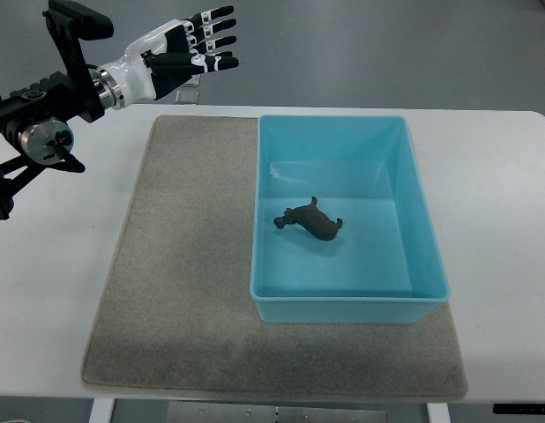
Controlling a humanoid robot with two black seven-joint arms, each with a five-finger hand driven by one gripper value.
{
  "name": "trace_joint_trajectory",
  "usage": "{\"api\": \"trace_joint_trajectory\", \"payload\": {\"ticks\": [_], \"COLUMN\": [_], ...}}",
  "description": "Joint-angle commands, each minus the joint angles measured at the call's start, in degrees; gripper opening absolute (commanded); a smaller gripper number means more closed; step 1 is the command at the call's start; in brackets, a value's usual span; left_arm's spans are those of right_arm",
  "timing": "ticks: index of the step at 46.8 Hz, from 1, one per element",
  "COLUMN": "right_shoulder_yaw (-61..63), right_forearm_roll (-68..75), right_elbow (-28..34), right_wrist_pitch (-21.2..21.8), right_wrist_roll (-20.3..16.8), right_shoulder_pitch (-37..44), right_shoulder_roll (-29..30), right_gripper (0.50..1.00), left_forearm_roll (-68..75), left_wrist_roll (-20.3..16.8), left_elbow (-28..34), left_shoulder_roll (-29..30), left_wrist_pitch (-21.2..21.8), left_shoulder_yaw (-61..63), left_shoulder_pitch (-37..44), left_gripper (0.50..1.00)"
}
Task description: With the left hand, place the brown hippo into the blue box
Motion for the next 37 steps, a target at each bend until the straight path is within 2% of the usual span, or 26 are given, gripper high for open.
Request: {"api": "trace_joint_trajectory", "payload": {"ticks": [1,4,9,18,37], "right_shoulder_yaw": [0.0,0.0,0.0,0.0,0.0], "right_forearm_roll": [0.0,0.0,0.0,0.0,0.0], "right_elbow": [0.0,0.0,0.0,0.0,0.0], "right_wrist_pitch": [0.0,0.0,0.0,0.0,0.0], "right_wrist_roll": [-0.1,-0.1,-0.1,0.0,0.0], "right_shoulder_pitch": [0.0,0.0,0.0,0.0,0.0], "right_shoulder_roll": [0.0,0.0,0.0,0.0,0.0], "right_gripper": [0.936,0.936,0.936,0.936,0.936], "left_forearm_roll": [-4.5,-7.5,-12.8,-20.8,-21.1], "left_wrist_roll": [0.3,1.5,5.8,11.6,13.6], "left_elbow": [2.4,4.0,6.7,8.6,8.5], "left_shoulder_roll": [1.0,1.8,2.3,1.8,1.4], "left_wrist_pitch": [-4.6,-7.9,-12.6,-12.7,-12.7], "left_shoulder_yaw": [0.1,0.2,-0.1,-1.9,-8.1], "left_shoulder_pitch": [1.1,2.1,3.0,5.2,6.7], "left_gripper": [1.000,1.000,1.000,1.000,1.000]}}
